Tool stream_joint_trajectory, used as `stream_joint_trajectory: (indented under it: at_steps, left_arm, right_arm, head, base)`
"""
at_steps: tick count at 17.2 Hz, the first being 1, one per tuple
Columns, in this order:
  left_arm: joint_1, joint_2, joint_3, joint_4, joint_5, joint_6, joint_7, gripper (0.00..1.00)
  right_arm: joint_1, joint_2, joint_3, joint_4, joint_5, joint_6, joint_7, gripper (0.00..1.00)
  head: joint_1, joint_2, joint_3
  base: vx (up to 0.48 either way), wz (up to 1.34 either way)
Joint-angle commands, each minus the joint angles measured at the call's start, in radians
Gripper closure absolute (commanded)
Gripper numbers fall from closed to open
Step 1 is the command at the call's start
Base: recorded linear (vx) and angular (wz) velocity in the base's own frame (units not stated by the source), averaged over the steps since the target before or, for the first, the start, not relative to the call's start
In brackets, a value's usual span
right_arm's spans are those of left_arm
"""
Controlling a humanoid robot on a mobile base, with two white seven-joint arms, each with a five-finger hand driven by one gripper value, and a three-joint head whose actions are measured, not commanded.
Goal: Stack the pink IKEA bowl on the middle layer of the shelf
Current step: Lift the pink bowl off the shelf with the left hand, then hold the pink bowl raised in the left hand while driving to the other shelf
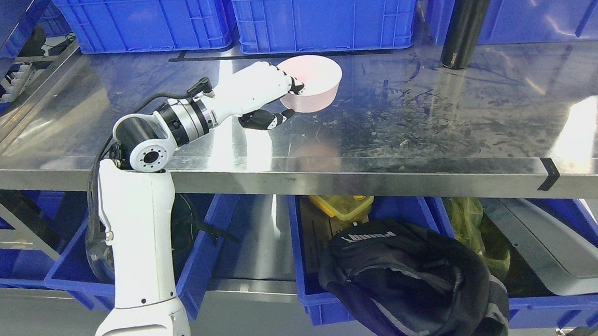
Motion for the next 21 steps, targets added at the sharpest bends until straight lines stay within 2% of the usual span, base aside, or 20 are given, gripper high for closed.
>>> stream_joint_trajectory:
  at_steps: [1, 12, 21]
  left_arm:
    - [0.024, 0.008, 0.06, -0.043, 0.015, 0.0, -0.001, 1.0]
    - [0.021, 0.008, 0.052, -0.051, 0.016, 0.0, 0.0, 0.99]
    - [0.02, 0.008, 0.052, -0.051, 0.016, 0.0, 0.002, 0.99]
  right_arm:
    - [0.023, -0.017, 0.0, -0.017, 0.0, 0.0, 0.001, 0.0]
    - [0.023, -0.017, 0.0, -0.017, 0.0, 0.0, 0.001, 0.0]
    - [0.023, -0.017, 0.0, -0.017, 0.0, 0.0, 0.001, 0.0]
  head:
    - [0.0, 0.0, 0.0]
    - [0.0, 0.0, 0.0]
    - [0.0, 0.0, 0.0]
  base:
    - [0.0, 0.0]
    - [-0.01, 0.06]
    - [-0.064, 0.54]
